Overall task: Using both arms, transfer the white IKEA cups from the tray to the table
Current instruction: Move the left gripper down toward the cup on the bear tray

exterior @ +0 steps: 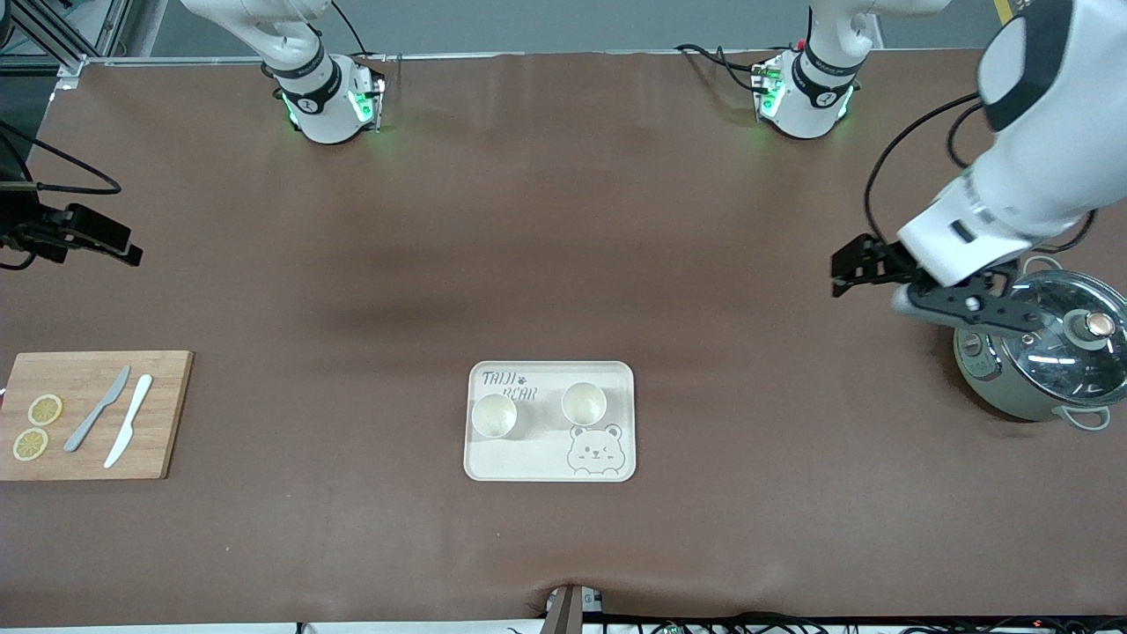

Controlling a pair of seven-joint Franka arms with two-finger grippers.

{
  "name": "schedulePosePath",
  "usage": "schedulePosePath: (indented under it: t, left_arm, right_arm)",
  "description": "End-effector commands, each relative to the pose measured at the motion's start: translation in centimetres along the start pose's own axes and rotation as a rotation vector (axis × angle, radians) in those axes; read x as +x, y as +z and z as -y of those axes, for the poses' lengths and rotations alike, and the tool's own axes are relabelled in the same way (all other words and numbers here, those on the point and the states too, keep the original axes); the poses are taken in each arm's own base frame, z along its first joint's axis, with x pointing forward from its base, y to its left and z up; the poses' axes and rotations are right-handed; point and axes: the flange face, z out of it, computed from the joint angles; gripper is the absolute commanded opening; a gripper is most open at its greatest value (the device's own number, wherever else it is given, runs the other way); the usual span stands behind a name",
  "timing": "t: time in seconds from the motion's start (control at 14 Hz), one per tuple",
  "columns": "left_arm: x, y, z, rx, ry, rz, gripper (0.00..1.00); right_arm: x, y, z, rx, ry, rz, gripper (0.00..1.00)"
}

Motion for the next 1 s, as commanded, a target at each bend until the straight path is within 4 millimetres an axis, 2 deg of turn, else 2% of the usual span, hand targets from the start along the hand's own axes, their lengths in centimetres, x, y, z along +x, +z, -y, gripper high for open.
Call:
schedulePosePath:
  t: [0.0,0.21,0.29,0.43,0.57,0.79,0.93]
  left_arm:
    - [4.8,4.1,-6.2,-0.013,-0.076,0.001,1.0]
    - [7.3,9.5,-11.6,-0.028,-0.102,-0.035,1.0]
    - [8.1,11.1,-12.8,-0.037,-0.117,-0.061,1.0]
    - [9.1,14.6,-15.7,-0.032,-0.119,-0.093,1.0]
    - [9.4,17.2,-18.0,-0.006,-0.095,-0.141,1.0]
    - [9.8,21.7,-20.0,-0.007,-0.103,-0.194,1.0]
    - [9.8,23.0,-20.8,-0.014,-0.098,-0.218,1.0]
  right_arm:
    - [-0.4,-0.6,0.4,-0.019,-0.016,-0.008,1.0]
    - [-0.5,-0.5,0.7,-0.019,-0.019,-0.002,1.0]
    - [-0.5,-0.5,0.7,-0.021,-0.019,0.0,1.0]
    - [-0.5,-0.5,0.6,-0.022,-0.02,0.001,1.0]
    - [-0.6,-0.4,0.6,-0.024,-0.02,0.007,1.0]
    - [-0.7,-0.2,0.6,-0.023,-0.017,0.016,1.0]
    - [-0.7,-0.1,0.5,-0.023,-0.018,0.023,1.0]
